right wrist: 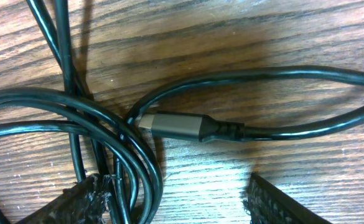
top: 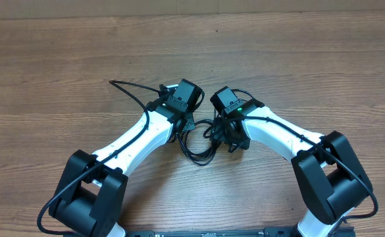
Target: Untangle cables
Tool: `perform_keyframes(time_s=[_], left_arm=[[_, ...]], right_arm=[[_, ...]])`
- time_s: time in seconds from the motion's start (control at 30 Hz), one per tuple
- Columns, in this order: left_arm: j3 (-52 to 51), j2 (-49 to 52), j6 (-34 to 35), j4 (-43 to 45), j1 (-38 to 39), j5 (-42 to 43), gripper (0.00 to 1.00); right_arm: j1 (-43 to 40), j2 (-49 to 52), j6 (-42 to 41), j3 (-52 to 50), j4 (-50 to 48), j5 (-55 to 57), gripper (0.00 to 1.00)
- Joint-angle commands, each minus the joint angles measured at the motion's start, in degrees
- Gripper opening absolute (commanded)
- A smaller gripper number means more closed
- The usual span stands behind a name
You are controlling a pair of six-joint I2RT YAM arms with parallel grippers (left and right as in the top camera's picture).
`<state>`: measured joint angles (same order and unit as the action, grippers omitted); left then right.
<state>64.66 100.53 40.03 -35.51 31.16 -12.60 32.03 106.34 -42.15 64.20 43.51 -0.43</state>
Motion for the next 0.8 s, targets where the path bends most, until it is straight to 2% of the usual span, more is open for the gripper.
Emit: perform_keyframes(time_s=[0.0,0.33,0.53,0.77], left_arm=[[0.15,0.09,-1.05,0.26,0.26,0.20,0.04],[0.15,0.09,-0.79,0.87,0.26,0.24,0.04],[0.15,0.09,-0.61,1.09,0.26,0.24,0.04],[0.15,0.09,-0.59,1.09,0.26,0.24,0.04]], right_arm=[[0.04,-0.48,0.66,0.44,0.33,1.46,0.72],[-1.75,-0.52,0.68,6.23,8.31,1.40,0.72],[-2.36,-0.52,6.82,6.19,8.94,1.18,0.73],[-2.25,-0.50,7.10,3.30,6.93,0.57,0.72]])
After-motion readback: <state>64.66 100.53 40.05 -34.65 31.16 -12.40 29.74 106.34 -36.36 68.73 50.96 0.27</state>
